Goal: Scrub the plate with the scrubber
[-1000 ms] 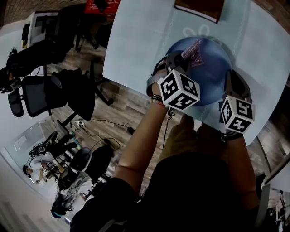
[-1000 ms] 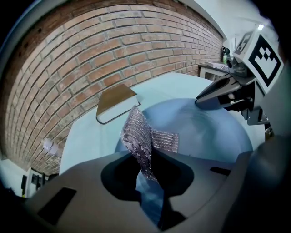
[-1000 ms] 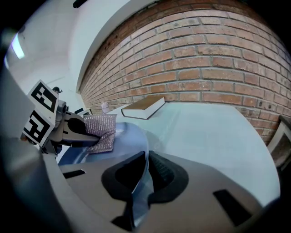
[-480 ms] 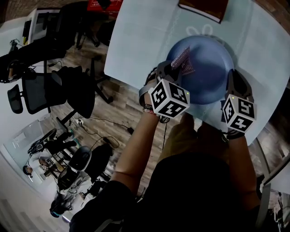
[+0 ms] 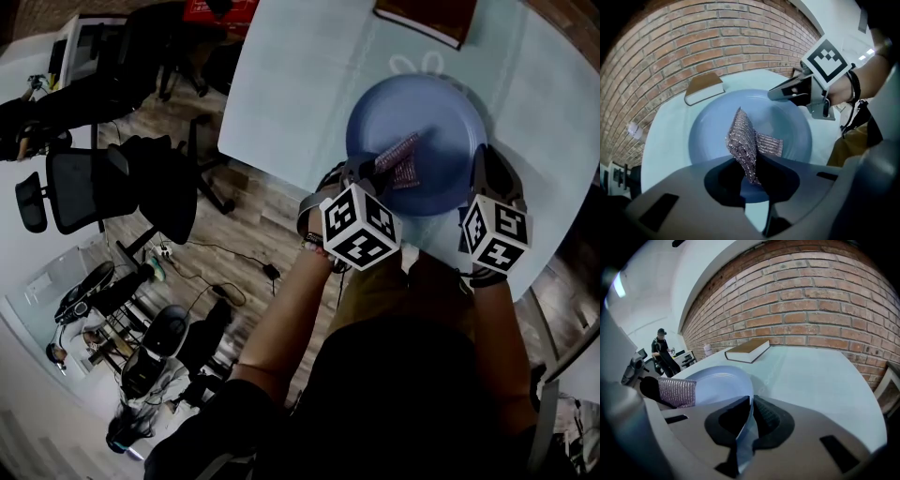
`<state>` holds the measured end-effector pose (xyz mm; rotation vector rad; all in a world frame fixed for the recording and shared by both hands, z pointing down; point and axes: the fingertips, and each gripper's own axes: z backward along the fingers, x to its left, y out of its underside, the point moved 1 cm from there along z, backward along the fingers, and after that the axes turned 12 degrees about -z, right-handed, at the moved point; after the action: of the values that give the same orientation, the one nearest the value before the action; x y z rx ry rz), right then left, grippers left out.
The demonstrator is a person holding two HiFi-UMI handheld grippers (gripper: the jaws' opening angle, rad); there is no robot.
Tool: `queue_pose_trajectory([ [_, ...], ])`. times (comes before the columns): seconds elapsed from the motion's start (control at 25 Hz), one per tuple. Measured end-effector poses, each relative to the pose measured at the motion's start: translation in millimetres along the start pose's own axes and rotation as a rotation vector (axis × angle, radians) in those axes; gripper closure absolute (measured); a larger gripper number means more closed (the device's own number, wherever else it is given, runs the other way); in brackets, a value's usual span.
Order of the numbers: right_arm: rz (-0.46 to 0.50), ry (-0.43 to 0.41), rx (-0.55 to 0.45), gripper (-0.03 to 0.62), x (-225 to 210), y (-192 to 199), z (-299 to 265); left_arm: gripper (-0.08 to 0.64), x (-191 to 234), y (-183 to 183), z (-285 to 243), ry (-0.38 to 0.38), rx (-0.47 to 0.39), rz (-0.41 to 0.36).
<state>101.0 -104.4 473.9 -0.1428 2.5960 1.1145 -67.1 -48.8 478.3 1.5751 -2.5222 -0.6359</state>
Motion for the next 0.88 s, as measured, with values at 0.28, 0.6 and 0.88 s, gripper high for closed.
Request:
queue_pose_trajectory([
  [0.28,0.001,0.006,-0.004,0.545,0.0,-0.2,-0.5,0.483,-31.7,-31.0,-11.7,0.106,-0.039,-0.094],
  [0.6,0.0,0.005,-0.005,0.545,-0.1,-1.8,0.3,0.483,-31.7,-66.2,-28.2,0.109,-0.094,-0.075],
  [0.88,0.0,0.005,-0.005,0.545,-1.1,-1.0,-1.0,0.482,-15.3,-88.3,-42.2,0.061,-0.107,-0.077],
])
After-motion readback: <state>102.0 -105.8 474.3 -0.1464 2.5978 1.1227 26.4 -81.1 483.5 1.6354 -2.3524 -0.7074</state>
